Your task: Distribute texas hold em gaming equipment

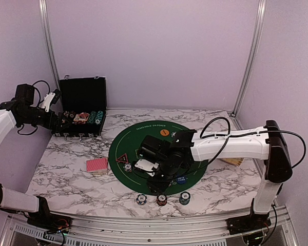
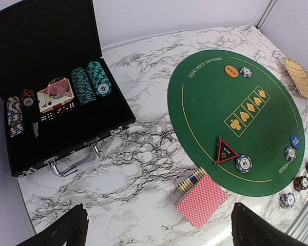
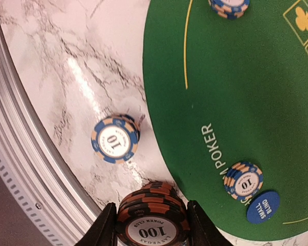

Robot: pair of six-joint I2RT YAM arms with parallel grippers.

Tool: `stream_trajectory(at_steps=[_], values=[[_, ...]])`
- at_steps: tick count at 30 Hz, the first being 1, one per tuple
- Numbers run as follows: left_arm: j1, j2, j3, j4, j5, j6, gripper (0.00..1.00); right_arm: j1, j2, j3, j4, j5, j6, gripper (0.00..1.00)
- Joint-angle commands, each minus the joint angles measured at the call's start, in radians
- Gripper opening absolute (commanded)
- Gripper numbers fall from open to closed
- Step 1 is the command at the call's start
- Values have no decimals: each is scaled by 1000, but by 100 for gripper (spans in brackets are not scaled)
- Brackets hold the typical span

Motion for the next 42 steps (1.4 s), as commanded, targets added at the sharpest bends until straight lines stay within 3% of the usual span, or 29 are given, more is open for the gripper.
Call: stream_trajectory(at_steps=[1,12,20,36,39,42], values=[[2,-18,19,-22,19,8,99,-12,87,152,20,32,-11,30],[2,-27,19,-27,17,11,99,-38,371,444,68,3,-34,29],[2,-24,18,-27,24,9,99,-58,465,501,126,2,-12,28],[2,-22,16,-27,24,10,99,-83,486,460,170,14,7,26],[2,-23,16,-27,24,10,99,-86,485,450,172,14,9,32],[2,-23,16,-27,24,9,99,-89,478,443,172,21,9,44]])
